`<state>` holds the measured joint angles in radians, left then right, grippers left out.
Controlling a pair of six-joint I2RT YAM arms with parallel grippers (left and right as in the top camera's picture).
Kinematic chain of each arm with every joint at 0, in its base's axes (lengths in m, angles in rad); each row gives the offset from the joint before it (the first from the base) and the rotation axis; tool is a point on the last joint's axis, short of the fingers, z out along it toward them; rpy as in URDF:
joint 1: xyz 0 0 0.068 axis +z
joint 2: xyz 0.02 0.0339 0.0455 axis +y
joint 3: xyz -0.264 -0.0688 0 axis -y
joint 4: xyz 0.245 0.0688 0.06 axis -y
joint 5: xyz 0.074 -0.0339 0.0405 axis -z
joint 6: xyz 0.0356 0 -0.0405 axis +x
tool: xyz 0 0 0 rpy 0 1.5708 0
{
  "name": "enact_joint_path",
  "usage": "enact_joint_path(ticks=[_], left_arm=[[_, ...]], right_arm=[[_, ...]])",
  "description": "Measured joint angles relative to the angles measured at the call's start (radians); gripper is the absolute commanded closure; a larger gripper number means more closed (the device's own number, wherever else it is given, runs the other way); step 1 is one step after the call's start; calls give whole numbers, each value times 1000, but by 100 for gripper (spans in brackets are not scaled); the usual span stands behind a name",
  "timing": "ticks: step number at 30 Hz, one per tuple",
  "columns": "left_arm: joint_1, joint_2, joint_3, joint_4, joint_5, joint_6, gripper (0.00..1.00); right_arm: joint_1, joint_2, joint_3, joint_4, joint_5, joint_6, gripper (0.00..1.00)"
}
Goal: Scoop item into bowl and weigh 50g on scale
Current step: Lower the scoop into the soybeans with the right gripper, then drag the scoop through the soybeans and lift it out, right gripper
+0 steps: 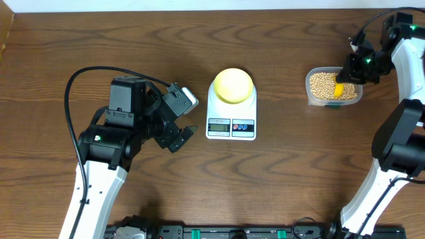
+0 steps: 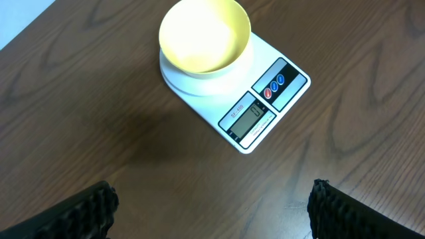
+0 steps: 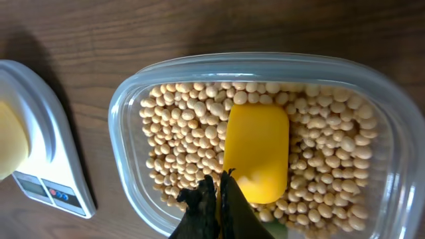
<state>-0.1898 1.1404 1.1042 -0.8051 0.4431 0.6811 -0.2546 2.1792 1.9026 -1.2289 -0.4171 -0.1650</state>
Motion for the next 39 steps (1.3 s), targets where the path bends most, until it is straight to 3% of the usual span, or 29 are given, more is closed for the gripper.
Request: enact_joint_path(ticks=[14, 29, 39], left_arm=[[0, 0, 0, 0, 0, 0, 6], [0, 0, 0, 0, 0, 0, 6], [0, 0, 0, 0, 0, 0, 6]], right_arm=[[-18, 0, -40, 16, -71, -2, 99], [-197, 27, -62, -8, -308, -38, 99], [-240, 27, -60, -46, -381, -63, 99]])
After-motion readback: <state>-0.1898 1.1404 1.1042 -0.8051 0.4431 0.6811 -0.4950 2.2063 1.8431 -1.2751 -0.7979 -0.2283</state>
